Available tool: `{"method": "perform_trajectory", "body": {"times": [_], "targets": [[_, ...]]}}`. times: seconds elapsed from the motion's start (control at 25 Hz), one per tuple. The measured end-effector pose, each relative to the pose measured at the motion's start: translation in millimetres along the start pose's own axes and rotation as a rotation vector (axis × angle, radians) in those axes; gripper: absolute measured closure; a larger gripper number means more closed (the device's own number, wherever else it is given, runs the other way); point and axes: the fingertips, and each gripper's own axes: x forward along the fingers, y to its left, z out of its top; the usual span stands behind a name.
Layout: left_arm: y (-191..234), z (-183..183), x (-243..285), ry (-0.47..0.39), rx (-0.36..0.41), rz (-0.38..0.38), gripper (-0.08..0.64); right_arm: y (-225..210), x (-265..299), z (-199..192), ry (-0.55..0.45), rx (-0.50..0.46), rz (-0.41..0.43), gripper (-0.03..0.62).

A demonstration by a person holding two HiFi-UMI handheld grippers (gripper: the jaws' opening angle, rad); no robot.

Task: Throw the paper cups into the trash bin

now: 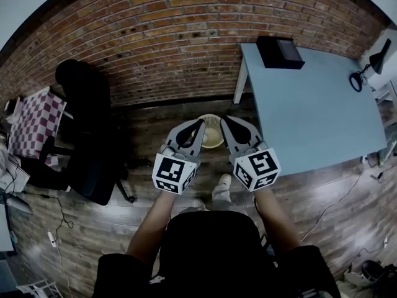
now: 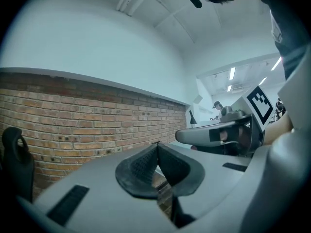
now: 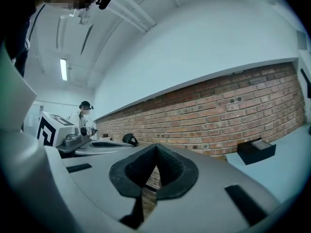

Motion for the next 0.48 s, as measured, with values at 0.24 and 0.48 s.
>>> {"method": "perform_trajectory", "body": {"times": [0.24, 0.48], "targets": [[-6, 1, -30, -0.011, 0.006, -0.011, 0.551, 29, -13, 0, -0.009, -0.010, -0.012, 0.597], [-14, -3, -58, -0.016, -0.008, -0.017, 0.551, 55, -28, -4, -0.005, -0.019, -0.015, 0.596]]}}
